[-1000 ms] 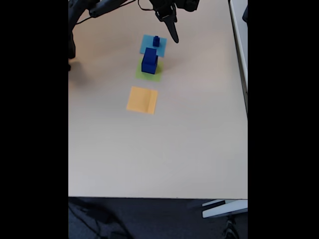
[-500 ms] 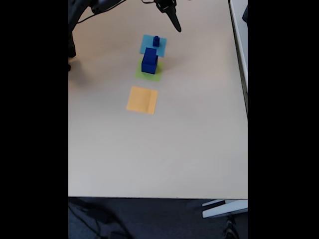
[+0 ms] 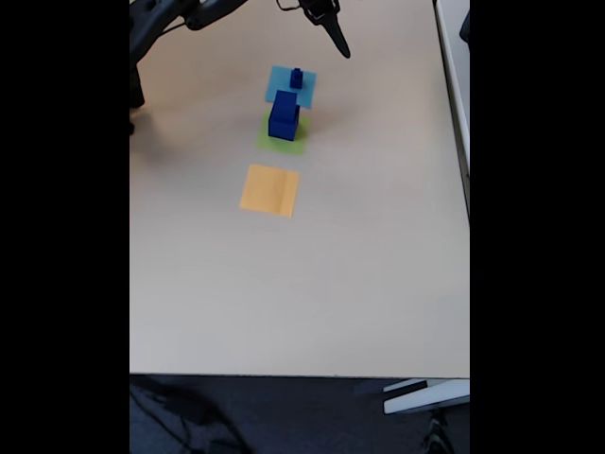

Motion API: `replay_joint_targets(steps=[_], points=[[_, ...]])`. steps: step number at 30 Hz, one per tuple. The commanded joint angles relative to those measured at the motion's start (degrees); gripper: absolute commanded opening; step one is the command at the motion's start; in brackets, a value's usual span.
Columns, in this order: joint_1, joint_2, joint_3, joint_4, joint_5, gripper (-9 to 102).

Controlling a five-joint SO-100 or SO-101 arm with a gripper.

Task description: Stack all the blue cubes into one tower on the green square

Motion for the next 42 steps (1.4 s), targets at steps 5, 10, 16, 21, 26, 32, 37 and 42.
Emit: replay_joint_targets(steps=[5,10,16,21,26,32,37,42], points=[[-1.3,-0.2,-3.5,1.1,7.3,55],[-0.6,-1.2,-3.8,3.8,7.6,55],[0.2,-3.8,-4.9,5.0,6.9,55],[0.7,-5.7,-4.7,5.5,6.4,54],[1.8,-6.2,-4.7,5.6,4.7,54],[2.0,-1.9,0.9,4.7,5.0,55],[2.0,5.2,13.7,-0.3,4.9,55],[2.0,8.8,18.7,-1.6,4.9,54]])
